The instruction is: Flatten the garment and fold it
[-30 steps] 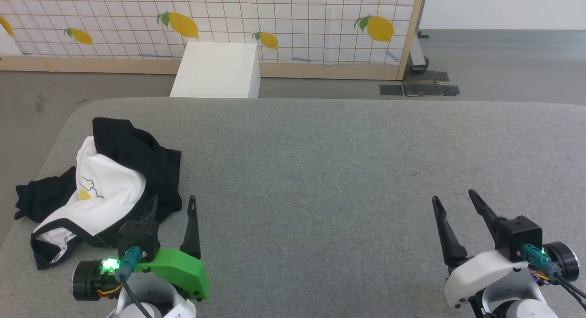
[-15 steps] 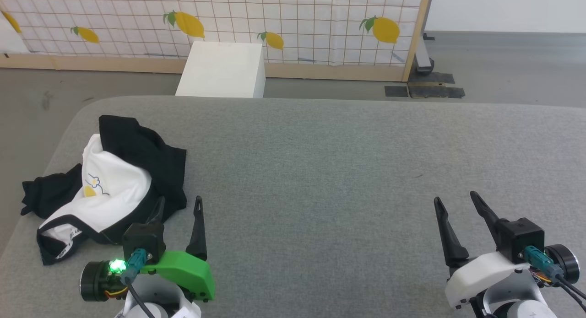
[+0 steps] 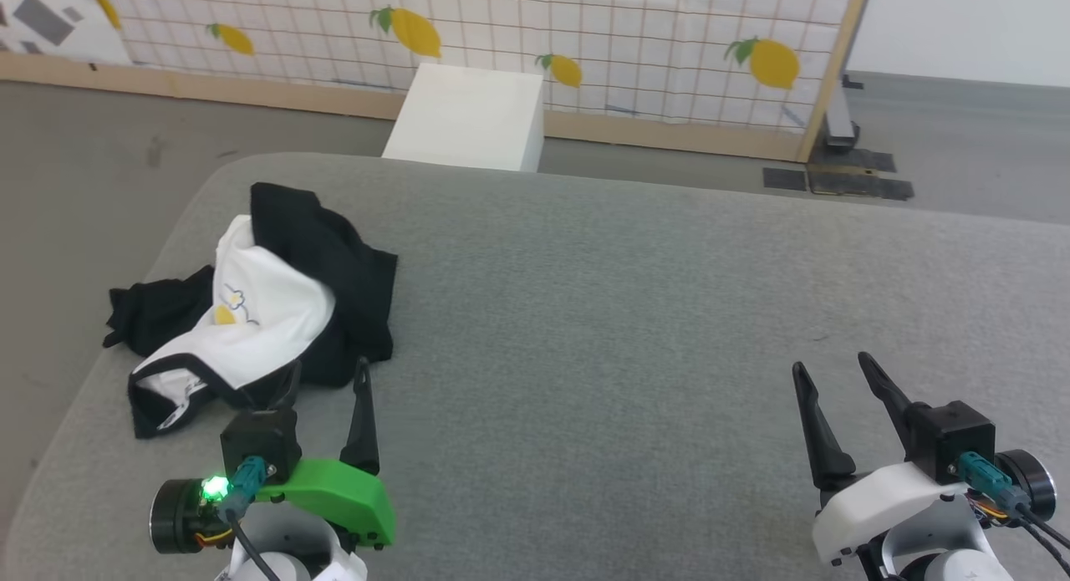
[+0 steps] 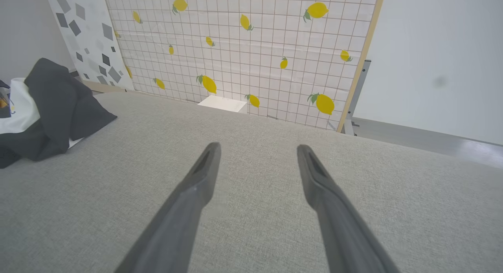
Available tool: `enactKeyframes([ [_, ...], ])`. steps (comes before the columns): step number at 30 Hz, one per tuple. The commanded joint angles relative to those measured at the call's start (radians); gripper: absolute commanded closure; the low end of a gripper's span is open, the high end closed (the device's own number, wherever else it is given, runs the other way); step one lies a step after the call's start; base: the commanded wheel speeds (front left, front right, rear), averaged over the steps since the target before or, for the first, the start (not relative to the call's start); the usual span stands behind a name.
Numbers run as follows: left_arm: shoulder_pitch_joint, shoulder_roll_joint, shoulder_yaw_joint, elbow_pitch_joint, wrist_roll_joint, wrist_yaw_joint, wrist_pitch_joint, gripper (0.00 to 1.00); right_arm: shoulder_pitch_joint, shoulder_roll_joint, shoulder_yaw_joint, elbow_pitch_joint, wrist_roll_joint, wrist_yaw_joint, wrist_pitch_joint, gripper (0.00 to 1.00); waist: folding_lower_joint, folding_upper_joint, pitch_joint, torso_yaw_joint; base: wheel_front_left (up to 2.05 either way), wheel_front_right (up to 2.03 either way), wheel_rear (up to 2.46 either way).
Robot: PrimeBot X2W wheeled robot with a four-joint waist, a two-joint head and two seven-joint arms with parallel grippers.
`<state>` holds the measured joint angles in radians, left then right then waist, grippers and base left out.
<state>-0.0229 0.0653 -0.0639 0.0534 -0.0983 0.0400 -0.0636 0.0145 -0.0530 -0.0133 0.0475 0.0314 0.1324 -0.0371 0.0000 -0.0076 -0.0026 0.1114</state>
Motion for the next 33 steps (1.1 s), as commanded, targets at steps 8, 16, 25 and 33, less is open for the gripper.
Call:
enactKeyframes([
  [8,-0.018,0.015,-0.013,0.009,-0.031,0.024,-0.021,0.00,-0.024,0.001,-0.002,0.014,0.015,-0.001,-0.019,0.00,0.0000,0.0026,-0.001,0.091,0.00,0.00,0.00],
  [16,-0.015,0.023,-0.026,0.011,-0.058,0.047,-0.038,0.00,-0.030,0.001,0.001,0.027,0.023,-0.001,-0.029,0.00,0.0000,0.0032,-0.002,0.178,0.00,0.00,0.00],
  [25,-0.011,0.034,-0.038,0.015,-0.088,0.070,-0.053,0.00,-0.038,0.001,0.004,0.039,0.032,-0.001,-0.040,0.00,0.0000,0.0037,-0.001,0.250,0.00,0.00,0.00],
  [33,-0.008,0.041,-0.045,0.020,-0.114,0.087,-0.069,0.00,-0.041,0.002,0.003,0.042,0.036,-0.001,-0.045,0.00,0.0000,0.0042,0.004,0.294,-0.02,-0.02,-0.02],
])
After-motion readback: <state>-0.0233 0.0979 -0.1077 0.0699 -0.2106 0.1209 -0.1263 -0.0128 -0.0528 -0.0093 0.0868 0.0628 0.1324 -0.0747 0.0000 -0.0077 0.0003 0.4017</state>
